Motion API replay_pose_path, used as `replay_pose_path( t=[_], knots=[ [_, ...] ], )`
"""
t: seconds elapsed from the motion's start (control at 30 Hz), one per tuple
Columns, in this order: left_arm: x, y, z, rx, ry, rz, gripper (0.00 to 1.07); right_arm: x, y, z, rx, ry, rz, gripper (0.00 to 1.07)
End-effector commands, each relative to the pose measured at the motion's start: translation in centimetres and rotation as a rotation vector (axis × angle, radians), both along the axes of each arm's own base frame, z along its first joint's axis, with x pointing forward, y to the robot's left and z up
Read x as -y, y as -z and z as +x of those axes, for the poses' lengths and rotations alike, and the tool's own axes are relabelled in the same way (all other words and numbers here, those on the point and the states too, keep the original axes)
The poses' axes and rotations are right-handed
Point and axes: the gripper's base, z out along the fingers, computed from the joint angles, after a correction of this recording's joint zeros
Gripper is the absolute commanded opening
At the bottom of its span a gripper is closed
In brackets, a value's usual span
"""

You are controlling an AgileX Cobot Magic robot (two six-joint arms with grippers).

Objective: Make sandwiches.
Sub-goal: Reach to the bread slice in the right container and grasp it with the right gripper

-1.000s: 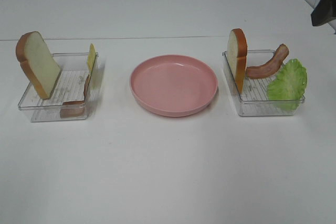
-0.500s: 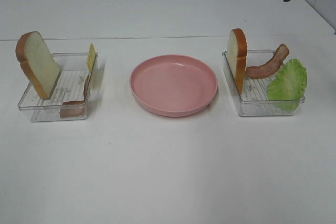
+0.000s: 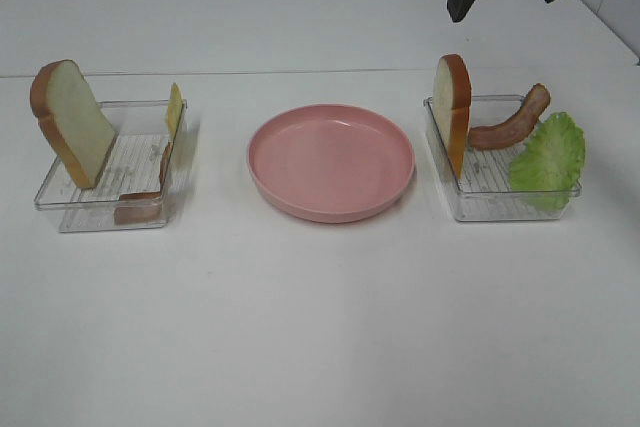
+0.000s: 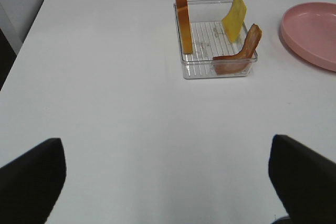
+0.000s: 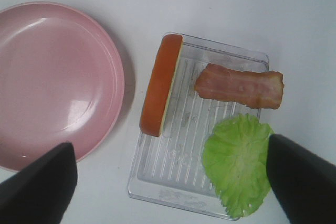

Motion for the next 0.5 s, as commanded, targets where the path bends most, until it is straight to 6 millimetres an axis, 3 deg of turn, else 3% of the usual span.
replay_pose_path(
  t=[0.03, 0.23, 0.5],
  knots=[
    [0.0, 0.0, -0.1, 0.008, -0.003, -0.002, 0.98, -0.2, 0.5, 0.8, -0.028, 0.012, -0.021, 0.94],
    [0.0, 0.0, -0.1, 0.008, -0.003, -0.002, 0.98, -0.7, 2.7, 2.8, -0.074, 0.016, -0.038, 0.94],
    [0.0, 0.0, -0.1, 0.008, -0.003, -0.002, 0.98, -1.0, 5.8, 3.9, -0.136, 0.026, -0.050, 0.94]
  ],
)
